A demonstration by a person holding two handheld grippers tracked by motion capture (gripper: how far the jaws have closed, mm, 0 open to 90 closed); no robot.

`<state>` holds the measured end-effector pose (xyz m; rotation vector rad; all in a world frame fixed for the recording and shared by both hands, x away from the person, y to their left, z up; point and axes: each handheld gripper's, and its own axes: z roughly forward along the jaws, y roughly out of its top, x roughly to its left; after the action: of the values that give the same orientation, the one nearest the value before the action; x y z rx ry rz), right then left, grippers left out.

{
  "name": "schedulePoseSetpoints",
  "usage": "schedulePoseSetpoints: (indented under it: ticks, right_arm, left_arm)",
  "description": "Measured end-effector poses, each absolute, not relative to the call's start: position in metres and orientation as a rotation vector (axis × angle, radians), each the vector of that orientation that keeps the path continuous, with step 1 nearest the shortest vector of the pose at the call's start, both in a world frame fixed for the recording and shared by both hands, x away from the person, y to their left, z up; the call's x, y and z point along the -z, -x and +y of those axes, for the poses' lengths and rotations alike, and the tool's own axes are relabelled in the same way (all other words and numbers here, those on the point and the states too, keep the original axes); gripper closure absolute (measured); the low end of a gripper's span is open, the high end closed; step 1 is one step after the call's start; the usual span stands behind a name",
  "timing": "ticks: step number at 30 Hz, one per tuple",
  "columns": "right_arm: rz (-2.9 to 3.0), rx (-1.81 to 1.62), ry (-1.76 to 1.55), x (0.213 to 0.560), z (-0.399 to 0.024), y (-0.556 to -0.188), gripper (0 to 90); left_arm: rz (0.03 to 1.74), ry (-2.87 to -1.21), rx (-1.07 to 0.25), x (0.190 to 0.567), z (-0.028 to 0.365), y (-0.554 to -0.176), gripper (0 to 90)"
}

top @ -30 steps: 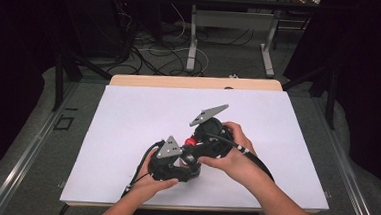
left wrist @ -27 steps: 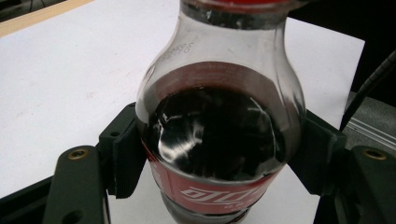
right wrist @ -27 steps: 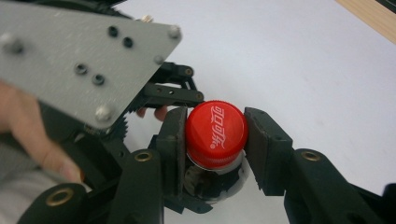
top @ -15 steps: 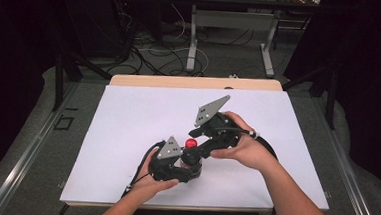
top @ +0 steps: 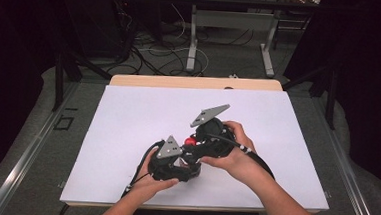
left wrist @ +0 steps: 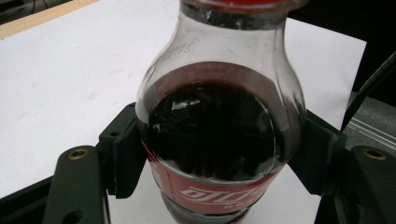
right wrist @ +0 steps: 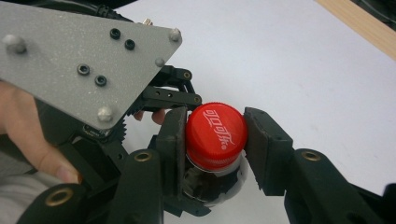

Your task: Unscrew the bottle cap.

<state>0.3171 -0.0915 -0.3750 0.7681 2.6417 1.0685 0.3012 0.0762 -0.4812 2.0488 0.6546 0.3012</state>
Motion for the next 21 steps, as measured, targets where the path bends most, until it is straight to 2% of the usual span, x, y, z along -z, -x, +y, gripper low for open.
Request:
schedulePoseSetpoints:
  ticks: [3, 8, 11, 12, 13, 14, 21]
  right_arm:
    - [2.706, -1.109, -0.654, 0.375, -0.097, -0.326, 60.9]
    - [2.874, -1.127, -0.191, 0.375, -0.106, -0.348, 60.8]
    - [2.888, -1.121, -0.077, 0.374, -0.107, -0.351, 60.2]
    - [2.878, -1.119, -0.104, 0.374, -0.107, -0.349, 56.4]
    - [2.859, -1.134, -0.146, 0.374, -0.107, -0.348, 48.5]
    - [2.846, -1.150, -0.208, 0.373, -0.107, -0.345, 46.1]
    - [2.690, -1.130, -0.610, 0.370, -0.100, -0.323, 48.6]
  left_arm:
    - [0.649, -2.054, -0.294, 0.481, 0.076, -0.301, 30.2]
    - [0.623, -2.058, -0.285, 0.483, 0.073, -0.299, 30.2]
    - [0.627, -2.066, -0.277, 0.482, 0.072, -0.298, 30.2]
    - [0.622, -2.066, -0.285, 0.482, 0.073, -0.299, 30.2]
    - [0.630, -2.063, -0.281, 0.482, 0.073, -0.299, 30.2]
    - [0.632, -2.064, -0.284, 0.482, 0.073, -0.299, 30.2]
    - [0.651, -2.046, -0.295, 0.482, 0.074, -0.300, 30.2]
